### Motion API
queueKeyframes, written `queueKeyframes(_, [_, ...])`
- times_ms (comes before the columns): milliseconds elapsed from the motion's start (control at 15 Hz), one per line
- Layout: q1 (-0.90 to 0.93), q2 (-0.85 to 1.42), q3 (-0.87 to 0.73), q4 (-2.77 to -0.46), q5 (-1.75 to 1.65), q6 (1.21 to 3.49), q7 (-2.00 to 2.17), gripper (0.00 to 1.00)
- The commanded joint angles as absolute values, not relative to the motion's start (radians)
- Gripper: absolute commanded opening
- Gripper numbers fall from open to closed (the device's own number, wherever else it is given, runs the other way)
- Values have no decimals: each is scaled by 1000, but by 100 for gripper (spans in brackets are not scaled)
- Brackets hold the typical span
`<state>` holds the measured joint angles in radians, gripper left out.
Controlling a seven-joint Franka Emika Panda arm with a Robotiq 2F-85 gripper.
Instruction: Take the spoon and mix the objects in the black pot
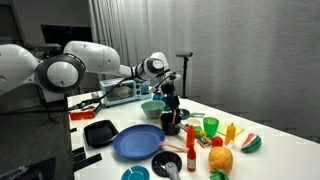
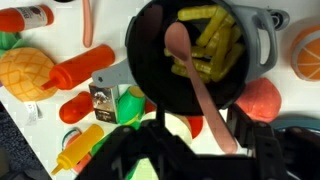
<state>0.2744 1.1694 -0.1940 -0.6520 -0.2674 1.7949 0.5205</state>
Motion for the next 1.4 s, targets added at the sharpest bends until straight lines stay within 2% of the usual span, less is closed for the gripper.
queueKeyframes(0, [274, 1201, -206, -583, -273, 1764, 529, 34])
queueKeyframes(333, [272, 1199, -200, -579, -265, 1763, 525, 1])
queueKeyframes(400, [271, 1199, -201, -578, -265, 1763, 527, 0])
queueKeyframes(467, [270, 1198, -200, -579, -265, 1764, 526, 4])
queueKeyframes(533, [269, 1197, -199, -579, -266, 1765, 525, 2])
queueKeyframes(1000, [276, 1181, -203, -597, -275, 1861, 548, 4])
queueKeyframes(1267, [282, 1174, -197, -604, -275, 1840, 528, 4])
queueKeyframes(1333, [286, 1176, -201, -603, -282, 1847, 529, 13])
